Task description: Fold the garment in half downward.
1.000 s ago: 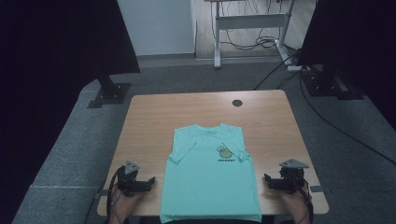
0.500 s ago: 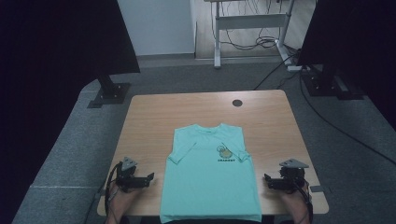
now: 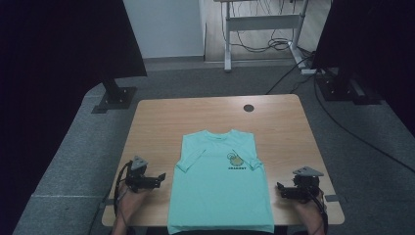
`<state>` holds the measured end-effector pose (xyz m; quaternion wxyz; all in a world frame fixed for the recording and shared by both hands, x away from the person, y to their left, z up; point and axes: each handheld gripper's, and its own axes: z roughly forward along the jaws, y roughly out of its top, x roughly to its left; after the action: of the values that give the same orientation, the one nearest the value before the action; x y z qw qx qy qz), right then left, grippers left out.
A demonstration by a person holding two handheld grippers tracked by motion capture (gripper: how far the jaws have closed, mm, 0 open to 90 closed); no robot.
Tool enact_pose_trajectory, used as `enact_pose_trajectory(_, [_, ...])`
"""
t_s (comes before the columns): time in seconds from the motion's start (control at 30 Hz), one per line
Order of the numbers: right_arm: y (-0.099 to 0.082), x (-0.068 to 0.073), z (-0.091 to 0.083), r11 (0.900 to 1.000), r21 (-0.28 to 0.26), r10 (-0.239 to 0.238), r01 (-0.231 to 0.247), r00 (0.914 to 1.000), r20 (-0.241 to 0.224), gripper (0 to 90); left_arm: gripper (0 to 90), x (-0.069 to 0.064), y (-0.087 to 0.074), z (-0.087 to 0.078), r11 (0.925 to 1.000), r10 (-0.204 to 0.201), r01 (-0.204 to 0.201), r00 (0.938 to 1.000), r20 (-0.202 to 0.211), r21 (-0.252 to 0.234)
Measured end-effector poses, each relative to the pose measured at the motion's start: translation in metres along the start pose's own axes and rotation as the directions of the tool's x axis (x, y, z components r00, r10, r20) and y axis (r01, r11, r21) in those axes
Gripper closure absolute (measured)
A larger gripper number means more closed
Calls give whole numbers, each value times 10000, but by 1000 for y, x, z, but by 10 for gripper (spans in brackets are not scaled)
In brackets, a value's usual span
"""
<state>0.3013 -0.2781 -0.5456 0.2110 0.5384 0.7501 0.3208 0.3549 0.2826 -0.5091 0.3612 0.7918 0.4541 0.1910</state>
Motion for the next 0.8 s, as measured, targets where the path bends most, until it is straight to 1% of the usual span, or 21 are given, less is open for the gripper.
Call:
enact_pose_trajectory(0.07, [0, 0, 0, 10000, 0, -2, 2, 10000, 0, 24, 37, 0, 4, 1, 10000, 51, -51, 10000, 40, -25])
enact_pose_trajectory(0.27, [0, 0, 0, 10000, 0, 0, 0, 10000, -2, 24, 35, -1, 15, 10, 9999, 41, -36, 9993, 365, -140])
enact_pose_trajectory(0.37, [0, 0, 0, 10000, -1, 0, 0, 10000, 0, 24, 47, -2, 20, 17, 9996, 221, -212, 9982, 566, -159])
enact_pose_trajectory(0.43, [0, 0, 0, 10000, 0, 1, -1, 10000, -1, 24, 49, -4, 24, 22, 9990, 429, -424, 9980, 457, -123])
enact_pose_trajectory(0.6, [0, 0, 0, 10000, 0, 3, -3, 10000, -4, 24, 50, -5, 33, 33, 9970, 749, -740, 9963, 412, -226])
enact_pose_trajectory(0.73, [0, 0, 0, 10000, 0, 5, -5, 10000, -2, 24, 50, -4, 40, 41, 9968, 777, -768, 9961, 407, -222])
enact_pose_trajectory(0.8, [0, 0, 0, 10000, -1, 1, -1, 10000, -2, 24, 50, -3, 43, 45, 9976, 652, -639, 9967, 487, -279])
